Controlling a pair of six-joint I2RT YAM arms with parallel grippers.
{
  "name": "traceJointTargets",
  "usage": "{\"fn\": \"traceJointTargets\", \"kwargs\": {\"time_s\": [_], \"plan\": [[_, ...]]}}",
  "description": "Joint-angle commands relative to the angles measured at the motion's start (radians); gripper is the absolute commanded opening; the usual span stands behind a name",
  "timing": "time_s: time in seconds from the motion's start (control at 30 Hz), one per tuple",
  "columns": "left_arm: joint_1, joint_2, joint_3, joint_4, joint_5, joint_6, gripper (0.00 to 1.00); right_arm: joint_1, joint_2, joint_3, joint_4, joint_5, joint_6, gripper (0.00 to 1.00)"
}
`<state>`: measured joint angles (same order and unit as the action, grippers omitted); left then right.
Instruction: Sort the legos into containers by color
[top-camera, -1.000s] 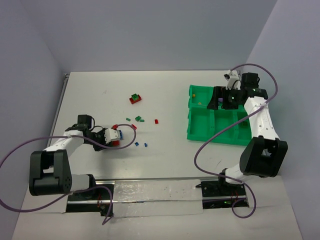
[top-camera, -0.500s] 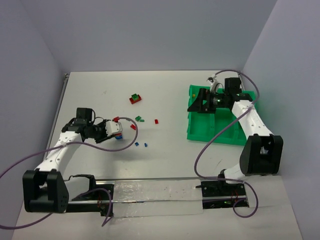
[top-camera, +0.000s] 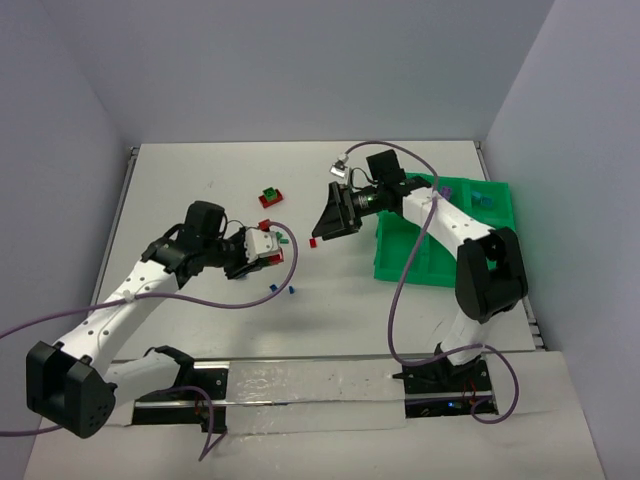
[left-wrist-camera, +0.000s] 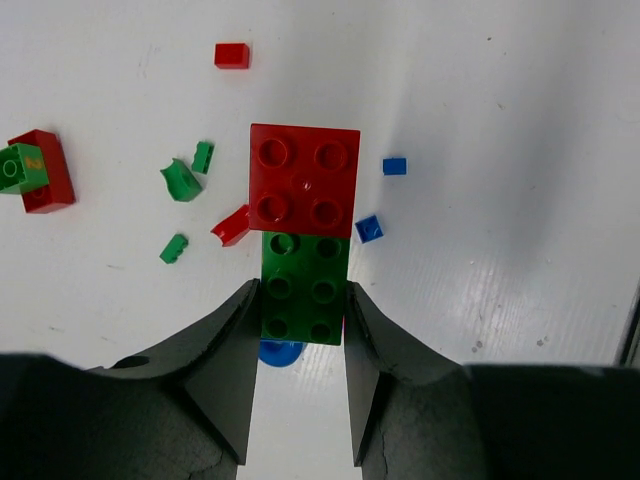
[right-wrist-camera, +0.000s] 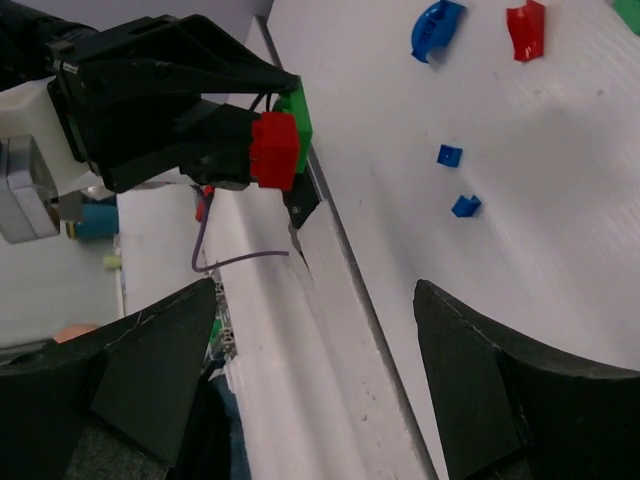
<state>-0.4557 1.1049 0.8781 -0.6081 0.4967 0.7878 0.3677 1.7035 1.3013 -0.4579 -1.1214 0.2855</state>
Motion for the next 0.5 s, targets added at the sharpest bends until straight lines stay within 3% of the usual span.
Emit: {"fn": "traceJointTargets", "kwargs": {"time_s": [0.0,0.47], "plan": [[-0.05,0.023,0.074,0.051,-0.01,-0.121,0.0,0.078,0.075,0.069,0.073,-0.102,0.061,0.81],[-0.113,0.07,0.102,0.067,-0.022,-0.176,0.0,0.169,0.164,0.143,0.096,-0.178,0.104,0.78]]}}
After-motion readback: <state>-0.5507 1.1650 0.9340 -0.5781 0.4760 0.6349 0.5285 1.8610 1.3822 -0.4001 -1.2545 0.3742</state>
